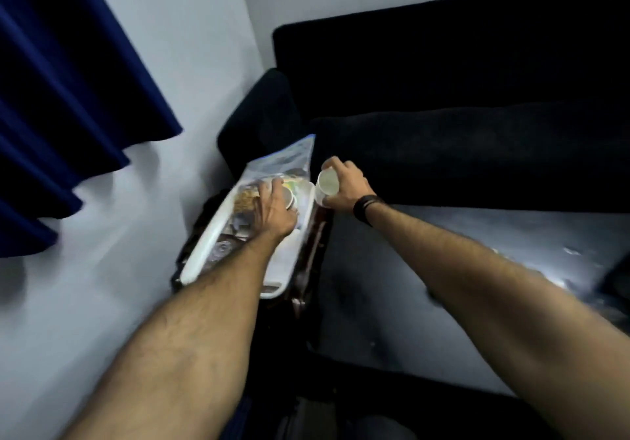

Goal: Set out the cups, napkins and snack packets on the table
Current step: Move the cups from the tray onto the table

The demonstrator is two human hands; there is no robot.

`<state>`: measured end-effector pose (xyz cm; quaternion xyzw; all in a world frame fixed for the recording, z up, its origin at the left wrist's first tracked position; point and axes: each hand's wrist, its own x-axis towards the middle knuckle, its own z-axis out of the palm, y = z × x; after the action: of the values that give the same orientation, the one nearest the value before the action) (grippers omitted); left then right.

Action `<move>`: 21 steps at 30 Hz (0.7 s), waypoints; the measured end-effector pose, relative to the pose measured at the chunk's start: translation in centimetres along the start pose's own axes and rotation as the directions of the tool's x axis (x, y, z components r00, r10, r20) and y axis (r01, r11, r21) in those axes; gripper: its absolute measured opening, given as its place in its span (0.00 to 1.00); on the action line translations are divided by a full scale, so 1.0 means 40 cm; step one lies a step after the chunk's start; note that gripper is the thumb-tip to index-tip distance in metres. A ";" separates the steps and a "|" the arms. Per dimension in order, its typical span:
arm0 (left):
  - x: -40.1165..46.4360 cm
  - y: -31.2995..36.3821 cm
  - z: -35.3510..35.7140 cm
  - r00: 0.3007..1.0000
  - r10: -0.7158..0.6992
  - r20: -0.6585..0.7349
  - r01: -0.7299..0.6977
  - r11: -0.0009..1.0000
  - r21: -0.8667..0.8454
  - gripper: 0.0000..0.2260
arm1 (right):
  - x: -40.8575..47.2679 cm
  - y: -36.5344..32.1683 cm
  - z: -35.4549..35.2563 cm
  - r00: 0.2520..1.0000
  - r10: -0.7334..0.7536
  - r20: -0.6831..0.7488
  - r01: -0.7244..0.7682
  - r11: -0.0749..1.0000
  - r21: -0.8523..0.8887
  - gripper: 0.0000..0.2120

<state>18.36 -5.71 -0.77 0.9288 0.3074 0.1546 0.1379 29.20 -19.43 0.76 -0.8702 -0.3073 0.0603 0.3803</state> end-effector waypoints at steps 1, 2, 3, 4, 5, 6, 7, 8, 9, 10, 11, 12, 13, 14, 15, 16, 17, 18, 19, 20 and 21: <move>-0.007 0.052 0.018 0.999 0.023 0.025 -0.023 0.999 -0.028 0.27 | -0.012 0.048 -0.048 0.999 0.047 -0.016 -0.047 0.999 -0.013 0.28; -0.015 0.101 0.037 0.998 0.050 0.047 -0.047 0.997 -0.061 0.25 | -0.024 0.095 -0.094 0.995 0.091 -0.030 -0.092 0.995 -0.030 0.28; -0.023 0.149 0.058 0.994 0.082 0.070 -0.076 0.993 -0.085 0.23 | -0.036 0.144 -0.137 0.990 0.134 -0.046 -0.136 0.990 -0.046 0.29; -0.034 0.197 0.082 0.989 0.114 0.092 -0.105 0.990 -0.097 0.23 | -0.051 0.194 -0.181 0.983 0.171 -0.063 -0.175 0.983 -0.059 0.30; -0.042 0.237 0.103 0.983 0.142 0.113 -0.131 0.987 -0.098 0.23 | -0.064 0.236 -0.216 0.976 0.205 -0.077 -0.210 0.975 -0.066 0.30; -0.055 0.285 0.129 0.975 0.170 0.142 -0.156 0.982 -0.104 0.23 | -0.081 0.286 -0.255 0.966 0.241 -0.094 -0.249 0.966 -0.075 0.30; -0.066 0.328 0.153 0.967 0.189 0.172 -0.170 0.978 -0.119 0.23 | -0.096 0.332 -0.290 0.956 0.274 -0.106 -0.284 0.955 -0.086 0.30; -0.077 0.368 0.177 0.959 0.202 0.201 -0.177 0.975 -0.137 0.22 | -0.111 0.375 -0.318 0.944 0.308 -0.115 -0.319 0.943 -0.096 0.30; -0.088 0.406 0.203 0.950 0.216 0.224 -0.186 0.971 -0.150 0.21 | -0.126 0.415 -0.342 0.934 0.337 -0.120 -0.349 0.931 -0.108 0.29; -0.098 0.433 0.224 0.943 0.233 0.239 -0.200 0.967 -0.155 0.20 | -0.137 0.446 -0.356 0.926 0.358 -0.121 -0.372 0.921 -0.117 0.29; -0.107 0.463 0.248 0.932 0.256 0.258 -0.221 0.963 -0.156 0.20 | -0.149 0.479 -0.367 0.917 0.379 -0.125 -0.393 0.912 -0.121 0.29; -0.113 0.490 0.272 0.921 0.275 0.275 -0.239 0.958 -0.157 0.19 | -0.159 0.510 -0.373 0.910 0.396 -0.126 -0.410 0.904 -0.121 0.28; -0.118 0.513 0.296 0.913 0.289 0.289 -0.252 0.955 -0.158 0.19 | -0.167 0.539 -0.374 0.904 0.410 -0.123 -0.423 0.898 -0.118 0.28; -0.122 0.535 0.319 0.905 0.300 0.302 -0.263 0.952 -0.156 0.19 | -0.175 0.566 -0.372 0.900 0.419 -0.119 -0.432 0.894 -0.117 0.28; -0.126 0.552 0.339 0.898 0.308 0.314 -0.272 0.950 -0.153 0.19 | -0.182 0.586 -0.366 0.898 0.425 -0.111 -0.436 0.892 -0.119 0.28; -0.131 0.569 0.360 0.891 0.315 0.328 -0.280 0.948 -0.150 0.18 | -0.189 0.607 -0.360 0.896 0.432 -0.102 -0.442 0.889 -0.119 0.28; -0.136 0.584 0.380 0.883 0.321 0.341 -0.287 0.947 -0.148 0.18 | -0.194 0.627 -0.354 0.893 0.440 -0.095 -0.449 0.886 -0.118 0.27; -0.139 0.596 0.400 0.877 0.325 0.354 -0.291 0.945 -0.146 0.18 | -0.198 0.644 -0.348 0.889 0.448 -0.088 -0.456 0.882 -0.116 0.27; -0.143 0.606 0.418 0.872 0.327 0.364 -0.295 0.945 -0.144 0.18 | -0.202 0.661 -0.342 0.886 0.456 -0.081 -0.463 0.879 -0.114 0.27; -0.146 0.613 0.433 0.868 0.327 0.374 -0.295 0.945 -0.142 0.18 | -0.205 0.674 -0.335 0.884 0.461 -0.075 -0.467 0.877 -0.114 0.27; -0.147 0.621 0.448 0.863 0.326 0.385 -0.295 0.945 -0.138 0.18 | -0.206 0.687 -0.330 0.883 0.465 -0.070 -0.470 0.876 -0.110 0.27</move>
<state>33.65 -31.39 -9.63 0.9720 0.1129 -0.0085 0.2060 40.48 -46.79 -10.22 -0.9415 -0.0836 0.1132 0.3062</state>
